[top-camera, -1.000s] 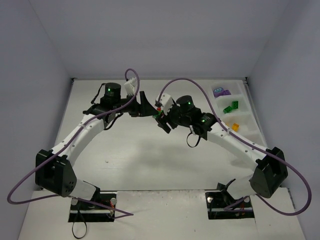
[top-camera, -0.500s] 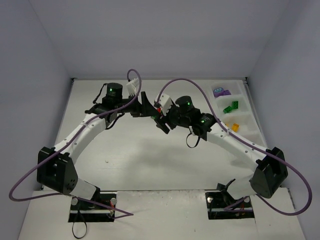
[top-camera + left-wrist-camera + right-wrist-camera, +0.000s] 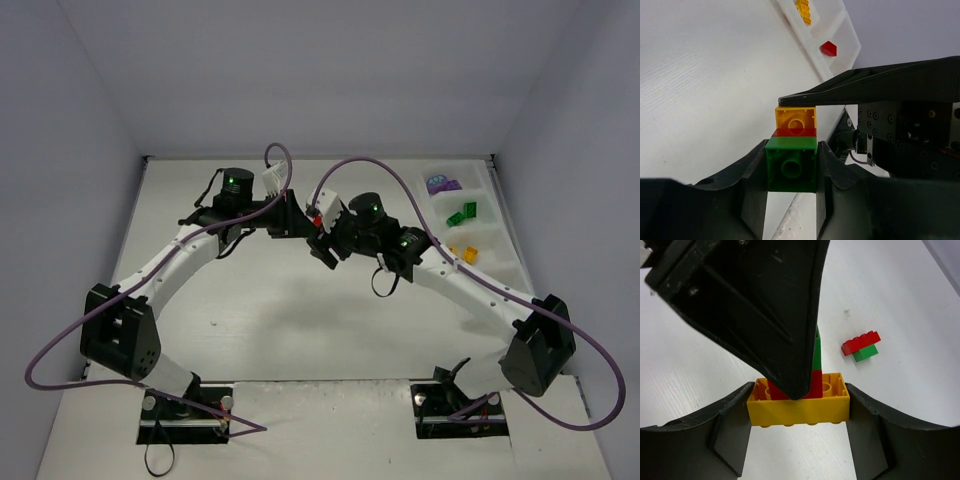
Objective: Sort the legos into containers by color
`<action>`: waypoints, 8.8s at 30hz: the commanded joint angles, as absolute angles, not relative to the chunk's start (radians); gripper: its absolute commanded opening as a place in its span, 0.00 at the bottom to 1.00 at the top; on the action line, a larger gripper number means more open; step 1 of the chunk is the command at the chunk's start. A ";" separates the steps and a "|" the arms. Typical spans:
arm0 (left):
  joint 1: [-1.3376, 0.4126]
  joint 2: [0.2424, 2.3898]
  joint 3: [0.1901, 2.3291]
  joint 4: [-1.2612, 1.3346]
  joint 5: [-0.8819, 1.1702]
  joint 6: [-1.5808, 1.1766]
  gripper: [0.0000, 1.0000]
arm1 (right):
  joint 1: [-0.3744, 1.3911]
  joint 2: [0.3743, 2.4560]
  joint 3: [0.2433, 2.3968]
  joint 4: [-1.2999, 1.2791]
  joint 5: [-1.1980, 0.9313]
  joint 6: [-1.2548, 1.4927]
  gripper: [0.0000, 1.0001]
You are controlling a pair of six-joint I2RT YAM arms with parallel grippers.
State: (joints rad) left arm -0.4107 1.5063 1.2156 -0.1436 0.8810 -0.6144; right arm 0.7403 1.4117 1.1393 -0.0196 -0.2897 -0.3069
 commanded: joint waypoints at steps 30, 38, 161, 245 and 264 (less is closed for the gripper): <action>-0.311 1.353 1.246 -0.274 0.783 -0.494 0.00 | 0.577 1.325 0.960 0.078 -0.077 -0.158 0.00; -0.311 1.263 1.152 -0.305 0.667 -0.457 0.00 | 0.335 1.348 1.003 0.006 0.230 0.069 0.00; -0.353 1.299 1.325 -0.311 0.753 -0.574 0.34 | 0.770 1.437 1.258 0.204 -0.405 -0.275 0.06; -0.353 1.239 1.210 -0.399 0.610 -0.459 0.00 | -0.150 1.123 0.833 -0.264 0.192 0.497 0.00; -0.351 1.256 1.220 -0.377 0.638 -0.442 0.00 | -0.299 1.163 0.746 -0.325 0.245 0.609 0.16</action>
State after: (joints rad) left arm -0.3542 1.2587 1.1721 -0.4313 0.6117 -0.4622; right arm -0.2783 1.1538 0.7460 -0.3271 0.2150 0.5602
